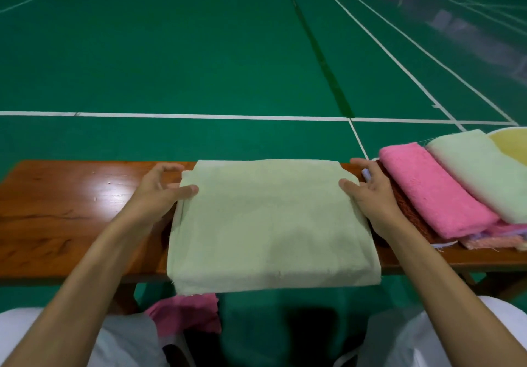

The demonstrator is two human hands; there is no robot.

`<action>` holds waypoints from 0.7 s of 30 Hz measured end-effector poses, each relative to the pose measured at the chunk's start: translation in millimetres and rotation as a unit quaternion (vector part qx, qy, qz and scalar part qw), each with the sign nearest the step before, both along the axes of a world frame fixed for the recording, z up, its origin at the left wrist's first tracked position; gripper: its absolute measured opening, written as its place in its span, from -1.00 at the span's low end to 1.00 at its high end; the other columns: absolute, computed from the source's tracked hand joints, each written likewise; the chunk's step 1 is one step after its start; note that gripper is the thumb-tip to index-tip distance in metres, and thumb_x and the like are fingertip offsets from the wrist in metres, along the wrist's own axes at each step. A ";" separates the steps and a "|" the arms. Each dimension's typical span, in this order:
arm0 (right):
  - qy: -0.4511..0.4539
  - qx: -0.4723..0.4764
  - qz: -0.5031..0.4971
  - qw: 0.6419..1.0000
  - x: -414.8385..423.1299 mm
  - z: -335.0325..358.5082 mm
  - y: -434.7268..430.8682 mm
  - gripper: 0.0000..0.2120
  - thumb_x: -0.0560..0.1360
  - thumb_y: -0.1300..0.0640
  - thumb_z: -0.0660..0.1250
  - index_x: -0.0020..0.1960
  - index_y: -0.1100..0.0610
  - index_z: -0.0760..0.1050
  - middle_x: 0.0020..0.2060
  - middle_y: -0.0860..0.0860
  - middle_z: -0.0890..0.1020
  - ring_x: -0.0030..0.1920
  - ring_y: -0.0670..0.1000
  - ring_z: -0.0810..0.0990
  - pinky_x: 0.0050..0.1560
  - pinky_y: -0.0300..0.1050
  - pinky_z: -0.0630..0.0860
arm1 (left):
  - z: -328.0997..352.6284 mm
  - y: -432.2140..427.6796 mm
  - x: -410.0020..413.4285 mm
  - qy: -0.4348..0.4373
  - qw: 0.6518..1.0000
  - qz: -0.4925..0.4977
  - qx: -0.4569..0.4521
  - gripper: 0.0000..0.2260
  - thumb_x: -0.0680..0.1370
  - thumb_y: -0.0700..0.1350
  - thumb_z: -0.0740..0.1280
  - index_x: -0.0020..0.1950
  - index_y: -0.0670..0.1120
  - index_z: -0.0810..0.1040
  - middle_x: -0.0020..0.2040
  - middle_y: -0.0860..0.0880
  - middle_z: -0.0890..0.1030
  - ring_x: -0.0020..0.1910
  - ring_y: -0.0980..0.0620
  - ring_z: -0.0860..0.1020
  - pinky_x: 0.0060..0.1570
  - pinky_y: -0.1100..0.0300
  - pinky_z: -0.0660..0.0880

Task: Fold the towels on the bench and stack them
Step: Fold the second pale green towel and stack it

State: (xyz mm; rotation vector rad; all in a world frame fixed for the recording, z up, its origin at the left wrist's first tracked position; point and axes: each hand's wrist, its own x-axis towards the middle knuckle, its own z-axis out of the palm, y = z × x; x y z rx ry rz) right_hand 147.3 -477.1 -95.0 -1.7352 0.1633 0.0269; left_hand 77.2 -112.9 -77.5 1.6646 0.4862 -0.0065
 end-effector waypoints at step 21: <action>-0.105 -0.460 0.112 0.874 -17.8 82.5 -39.3 -0.84 0.46 0.18 0.55 -0.03 -0.05 0.74 -0.28 -0.03 0.72 -0.23 0.04 0.66 -0.22 0.07 0.63 | 56.3 23.9 -19.7 -0.053 0.931 -0.135 0.336 -0.92 0.52 -0.10 0.53 -0.12 -0.07 0.69 -0.33 0.03 0.72 -0.35 0.04 0.71 -0.25 0.19 0.61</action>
